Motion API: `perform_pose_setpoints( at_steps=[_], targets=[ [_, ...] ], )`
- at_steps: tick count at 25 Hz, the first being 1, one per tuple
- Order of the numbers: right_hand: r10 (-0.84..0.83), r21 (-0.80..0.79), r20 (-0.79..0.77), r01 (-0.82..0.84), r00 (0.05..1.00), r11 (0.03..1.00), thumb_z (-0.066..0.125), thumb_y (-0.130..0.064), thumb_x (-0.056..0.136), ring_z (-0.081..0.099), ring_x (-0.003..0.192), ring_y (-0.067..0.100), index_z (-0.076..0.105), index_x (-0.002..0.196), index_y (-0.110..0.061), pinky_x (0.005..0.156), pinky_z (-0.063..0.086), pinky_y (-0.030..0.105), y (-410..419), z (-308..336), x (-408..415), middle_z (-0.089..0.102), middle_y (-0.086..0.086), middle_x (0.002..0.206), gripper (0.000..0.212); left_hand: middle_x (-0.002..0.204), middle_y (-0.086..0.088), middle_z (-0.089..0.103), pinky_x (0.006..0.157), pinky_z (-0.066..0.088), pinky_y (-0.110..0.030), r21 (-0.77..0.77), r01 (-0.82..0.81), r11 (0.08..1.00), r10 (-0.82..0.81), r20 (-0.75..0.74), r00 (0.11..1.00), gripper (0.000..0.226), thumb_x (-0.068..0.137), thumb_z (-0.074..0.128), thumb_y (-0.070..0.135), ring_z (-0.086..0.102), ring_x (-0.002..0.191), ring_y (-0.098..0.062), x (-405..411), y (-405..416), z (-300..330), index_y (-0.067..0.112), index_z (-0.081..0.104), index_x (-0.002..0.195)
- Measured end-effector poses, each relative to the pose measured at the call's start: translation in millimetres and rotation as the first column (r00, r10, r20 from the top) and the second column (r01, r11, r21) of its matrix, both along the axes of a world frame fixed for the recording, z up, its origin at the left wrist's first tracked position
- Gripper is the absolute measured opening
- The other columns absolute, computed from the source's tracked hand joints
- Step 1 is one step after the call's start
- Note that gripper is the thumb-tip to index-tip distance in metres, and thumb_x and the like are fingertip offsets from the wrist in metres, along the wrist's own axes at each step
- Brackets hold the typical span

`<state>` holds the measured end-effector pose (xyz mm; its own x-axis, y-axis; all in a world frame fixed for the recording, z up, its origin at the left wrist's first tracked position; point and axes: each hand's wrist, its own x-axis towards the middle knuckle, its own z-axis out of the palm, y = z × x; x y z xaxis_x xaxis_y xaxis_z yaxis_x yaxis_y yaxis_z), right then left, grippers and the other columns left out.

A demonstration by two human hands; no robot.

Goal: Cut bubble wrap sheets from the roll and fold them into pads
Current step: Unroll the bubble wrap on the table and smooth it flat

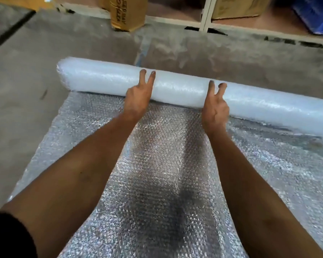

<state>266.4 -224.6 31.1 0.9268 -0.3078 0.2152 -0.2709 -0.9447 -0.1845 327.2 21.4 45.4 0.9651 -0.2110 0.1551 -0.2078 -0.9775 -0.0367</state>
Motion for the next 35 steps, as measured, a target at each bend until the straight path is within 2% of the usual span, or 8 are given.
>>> perform_pose_setpoints(
  at_steps=[6, 11, 16, 22, 26, 29, 31, 35],
  targets=[
    [0.054, 0.088, 0.139, -0.067, 0.989, 0.994, 0.056, 0.021, 0.087, 0.047, 0.076, 0.026, 0.015, 0.169, -0.020, 0.070, 0.040, 0.040, -15.4, -25.0, 27.0, 0.018, 0.021, 0.169, 0.100, 0.173, -0.014, 0.010, 0.056, 0.061, -0.046, -0.051, -0.001, 0.999, 0.007, 0.116, 0.993, 0.122, 0.073, 0.067, -0.028, 0.058, 0.057, -0.024, 32.4, -6.6, -29.5, 0.024, 0.008, 0.167],
    [0.133, 0.085, 0.180, -0.150, 0.975, 0.985, 0.053, 0.007, 0.095, 0.045, 0.081, 0.020, 0.008, 0.170, -0.022, 0.067, 0.040, 0.036, -21.8, -33.5, 33.5, 0.015, 0.021, 0.171, 0.092, 0.174, -0.014, 0.008, 0.055, 0.058, -0.044, -0.092, 0.017, 0.996, -0.002, 0.157, 0.988, 0.115, 0.082, 0.058, -0.025, 0.058, 0.064, -0.023, 41.3, -4.6, -40.7, 0.026, 0.002, 0.168],
    [0.096, 0.046, 0.126, -0.103, 0.987, 0.994, 0.049, 0.021, 0.092, 0.049, 0.076, 0.019, 0.005, 0.170, -0.026, 0.061, 0.046, 0.040, -23.5, -34.4, 40.4, 0.015, 0.022, 0.173, 0.102, 0.176, -0.008, -0.003, 0.077, 0.060, -0.058, -0.233, 0.093, 0.968, -0.079, 0.072, 0.994, 0.095, 0.097, 0.042, -0.013, 0.063, 0.092, -0.045, 51.8, -2.4, -43.8, 0.032, -0.002, 0.168],
    [0.036, 0.039, 0.116, -0.041, 0.993, 0.998, 0.054, 0.014, 0.091, 0.052, 0.075, 0.019, 0.004, 0.170, -0.033, 0.058, 0.043, 0.036, -20.9, -37.1, 31.4, 0.012, 0.011, 0.177, 0.105, 0.176, -0.002, -0.012, 0.054, 0.057, -0.048, -0.260, 0.105, 0.960, -0.089, 0.075, 0.993, 0.109, 0.088, 0.058, -0.007, 0.056, 0.066, -0.027, 35.4, 1.0, -38.3, 0.032, -0.006, 0.168],
    [0.099, 0.070, 0.160, -0.111, 0.982, 0.991, 0.059, -0.020, 0.103, 0.062, 0.119, 0.031, 0.009, 0.171, -0.028, 0.093, 0.051, 0.043, -21.1, -39.0, -13.8, 0.004, 0.007, 0.179, 0.084, 0.177, -0.005, -0.007, 0.056, 0.052, -0.034, -0.359, 0.021, 0.933, 0.005, 0.072, 0.997, 0.099, 0.099, 0.065, 0.022, 0.067, 0.089, -0.027, -21.8, 0.3, -36.6, 0.027, -0.005, 0.168],
    [0.044, 0.203, 0.071, -0.058, 0.996, 0.977, 0.041, -0.043, 0.113, 0.030, 0.157, 0.030, 0.012, 0.170, -0.021, 0.125, 0.034, 0.052, -11.7, -55.4, -91.5, 0.013, 0.009, 0.178, 0.067, 0.177, -0.003, 0.001, 0.086, 0.061, -0.046, -0.460, -0.044, 0.887, -0.001, -0.096, 0.995, 0.089, 0.106, 0.052, 0.047, 0.064, 0.121, -0.031, -112.6, -1.0, -50.7, 0.024, -0.008, 0.168],
    [0.010, 0.255, -0.048, 0.003, 0.999, 0.967, 0.030, -0.050, 0.114, 0.023, 0.161, 0.031, 0.017, 0.170, -0.016, 0.128, 0.026, 0.056, 6.2, -65.3, -146.9, 0.019, 0.013, 0.176, 0.067, 0.177, 0.001, -0.003, 0.125, 0.031, -0.058, -0.381, -0.031, 0.924, -0.059, -0.222, 0.973, 0.085, 0.108, 0.038, 0.059, 0.027, 0.157, -0.030, -182.3, -2.1, -63.8, 0.026, -0.012, 0.167],
    [0.068, 0.248, -0.181, -0.021, 0.981, 0.969, 0.025, -0.054, 0.113, 0.013, 0.163, 0.032, 0.017, 0.170, -0.017, 0.131, 0.016, 0.058, 41.2, -68.0, -252.2, 0.012, 0.014, 0.177, 0.068, 0.176, 0.001, -0.013, 0.132, 0.000, -0.050, -0.263, 0.096, 0.960, -0.182, -0.326, 0.927, 0.080, 0.109, 0.025, 0.066, -0.007, 0.163, -0.021, -284.8, 2.0, -75.2, 0.028, -0.013, 0.167]
  ],
)
